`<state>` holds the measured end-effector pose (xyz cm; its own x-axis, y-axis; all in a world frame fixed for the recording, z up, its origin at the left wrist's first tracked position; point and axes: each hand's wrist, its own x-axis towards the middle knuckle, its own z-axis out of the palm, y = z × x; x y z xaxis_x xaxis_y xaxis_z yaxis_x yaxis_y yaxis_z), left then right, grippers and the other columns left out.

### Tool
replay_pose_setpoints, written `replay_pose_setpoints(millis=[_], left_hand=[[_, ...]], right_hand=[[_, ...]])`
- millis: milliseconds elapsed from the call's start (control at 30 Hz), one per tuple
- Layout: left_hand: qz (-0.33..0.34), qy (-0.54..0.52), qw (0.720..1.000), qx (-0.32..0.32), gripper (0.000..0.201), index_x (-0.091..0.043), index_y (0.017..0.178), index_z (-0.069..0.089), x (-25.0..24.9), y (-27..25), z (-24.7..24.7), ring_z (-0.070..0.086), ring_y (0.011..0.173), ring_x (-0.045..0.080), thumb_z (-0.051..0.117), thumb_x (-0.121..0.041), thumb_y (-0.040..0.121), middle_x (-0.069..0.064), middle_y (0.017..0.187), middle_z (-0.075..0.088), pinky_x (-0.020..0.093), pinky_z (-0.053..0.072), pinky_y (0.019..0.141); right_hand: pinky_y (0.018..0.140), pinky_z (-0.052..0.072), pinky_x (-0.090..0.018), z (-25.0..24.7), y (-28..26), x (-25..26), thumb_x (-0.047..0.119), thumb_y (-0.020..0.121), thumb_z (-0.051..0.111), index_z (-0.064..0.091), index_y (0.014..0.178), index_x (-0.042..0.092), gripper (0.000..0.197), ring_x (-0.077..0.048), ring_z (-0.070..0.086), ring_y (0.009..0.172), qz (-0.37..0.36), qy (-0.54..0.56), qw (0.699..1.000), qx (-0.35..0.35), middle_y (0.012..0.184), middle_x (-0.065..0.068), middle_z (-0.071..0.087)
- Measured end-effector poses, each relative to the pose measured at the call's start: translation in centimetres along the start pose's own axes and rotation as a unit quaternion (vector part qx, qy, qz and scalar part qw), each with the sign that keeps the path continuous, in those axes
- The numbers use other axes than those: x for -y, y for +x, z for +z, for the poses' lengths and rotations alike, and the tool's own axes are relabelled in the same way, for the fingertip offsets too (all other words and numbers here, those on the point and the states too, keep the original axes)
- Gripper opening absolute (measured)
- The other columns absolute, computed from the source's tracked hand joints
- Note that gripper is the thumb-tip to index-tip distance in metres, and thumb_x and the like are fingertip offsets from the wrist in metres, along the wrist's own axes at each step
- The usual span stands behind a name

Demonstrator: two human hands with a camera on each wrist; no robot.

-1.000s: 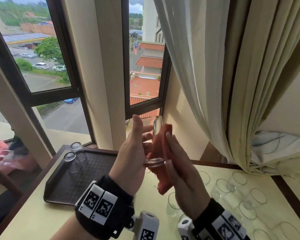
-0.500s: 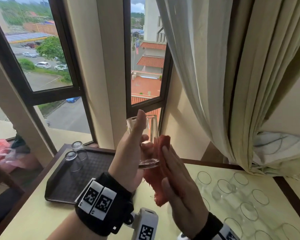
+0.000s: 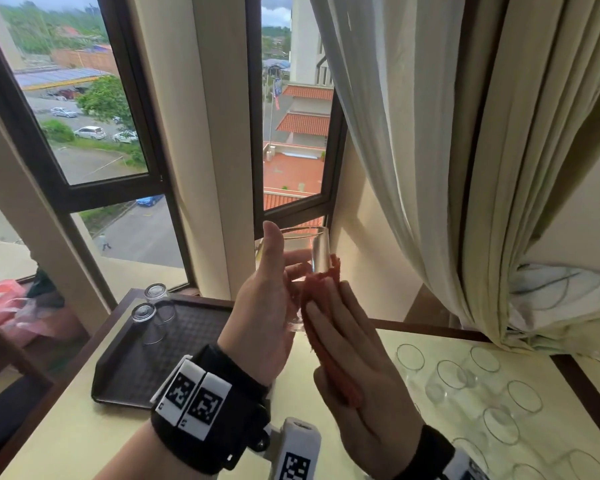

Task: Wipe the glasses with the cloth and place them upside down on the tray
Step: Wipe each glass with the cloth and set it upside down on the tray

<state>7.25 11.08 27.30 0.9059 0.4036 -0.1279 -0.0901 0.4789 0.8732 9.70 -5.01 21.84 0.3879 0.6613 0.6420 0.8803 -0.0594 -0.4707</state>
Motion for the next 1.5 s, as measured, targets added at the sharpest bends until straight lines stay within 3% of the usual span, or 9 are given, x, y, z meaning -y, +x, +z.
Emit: replay_pose_setpoints(millis=[100,233,333,400,767,933,1200,1367,1500], left_hand=[[0.002,0.000,1.000,-0.015,0.096,-0.003,0.130,0.065,0.1,-0.1,0.4,0.065,0.099,0.036,0.053,-0.087,0.085,0.019,0.113,0.067,0.052,0.057,0.093],[-0.005,-0.011,1.000,-0.006,0.106,0.001,0.135,0.063,1.1,-0.2,1.7,0.064,0.100,0.046,0.057,-0.089,0.078,0.034,0.119,0.061,0.061,0.055,0.094],[0.000,-0.018,1.000,-0.013,0.098,-0.003,0.133,0.069,1.4,-0.1,2.4,0.059,0.129,0.057,0.057,-0.088,0.085,0.038,0.136,0.061,0.067,0.044,0.116],[-0.017,-0.029,0.999,-0.003,0.088,-0.007,0.129,0.074,0.9,0.0,2.3,0.068,0.127,0.043,0.049,-0.083,0.093,0.026,0.129,0.073,0.056,0.046,0.117],[-0.016,-0.014,1.000,0.000,0.093,0.004,0.128,0.064,0.5,0.5,2.3,0.063,0.094,0.039,0.041,-0.079,0.095,0.023,0.111,0.064,0.047,0.058,0.082],[-0.003,-0.028,1.000,0.008,0.097,-0.004,0.124,0.076,0.4,0.4,2.8,0.064,0.129,0.050,0.049,-0.090,0.088,0.030,0.132,0.070,0.058,0.045,0.118],[-0.003,0.005,1.000,-0.008,0.088,-0.016,0.116,0.064,-0.3,1.1,2.0,0.060,0.075,0.018,0.085,-0.077,0.056,0.004,0.090,0.058,0.030,0.057,0.070],[0.005,0.028,1.000,0.001,0.093,-0.009,0.132,0.069,1.2,1.1,2.5,0.070,0.118,0.036,0.064,-0.087,0.082,0.019,0.125,0.073,0.055,0.050,0.113],[-0.025,-0.008,1.000,0.017,0.077,-0.022,0.123,0.080,1.7,0.6,2.6,0.072,0.124,0.024,0.040,-0.082,0.097,0.005,0.126,0.078,0.054,0.044,0.119]], right_hand=[[0.110,0.050,-0.061,-0.1,-0.1,-0.7,0.026,0.107,0.044,0.029,0.165,0.026,0.059,-0.030,0.037,0.154,0.044,0.060,0.997,-0.036,0.174,-0.001,0.025],[0.066,0.062,-0.056,-1.6,2.9,-0.8,0.032,0.109,0.046,0.035,0.160,0.045,0.054,-0.035,0.072,0.088,0.106,0.168,0.975,-0.095,0.166,-0.004,0.040],[0.121,0.037,-0.060,-1.9,4.3,0.0,0.022,0.109,0.045,0.035,0.164,0.019,0.056,-0.035,0.034,0.156,0.059,0.089,0.989,-0.098,0.174,0.004,0.025],[0.131,0.019,-0.051,-1.6,3.8,0.4,0.020,0.107,0.046,0.035,0.161,0.009,0.057,-0.028,0.011,0.163,0.017,0.027,0.998,-0.053,0.175,0.000,0.022],[0.098,0.043,-0.082,-1.5,2.5,-2.3,0.043,0.108,0.042,0.030,0.162,0.047,0.055,-0.065,0.046,0.133,0.140,0.155,0.974,-0.094,0.168,0.009,0.036],[0.127,0.022,-0.063,-1.5,3.8,-0.1,0.020,0.107,0.044,0.034,0.162,0.008,0.058,-0.031,0.016,0.162,0.045,0.076,0.994,-0.068,0.175,-0.003,0.021],[0.121,0.032,-0.067,0.0,0.4,-2.2,0.026,0.108,0.042,0.026,0.166,0.023,0.061,-0.034,0.024,0.160,0.091,0.115,0.986,-0.078,0.174,0.003,0.023],[0.105,0.040,-0.079,-1.7,4.0,-1.6,0.037,0.109,0.043,0.030,0.163,0.041,0.056,-0.060,0.038,0.144,0.138,0.165,0.969,-0.123,0.168,-0.004,0.036],[0.129,0.019,-0.057,-1.3,3.7,0.1,0.023,0.107,0.044,0.035,0.162,0.013,0.056,-0.026,0.009,0.164,0.051,0.065,0.994,-0.070,0.174,0.007,0.022]])
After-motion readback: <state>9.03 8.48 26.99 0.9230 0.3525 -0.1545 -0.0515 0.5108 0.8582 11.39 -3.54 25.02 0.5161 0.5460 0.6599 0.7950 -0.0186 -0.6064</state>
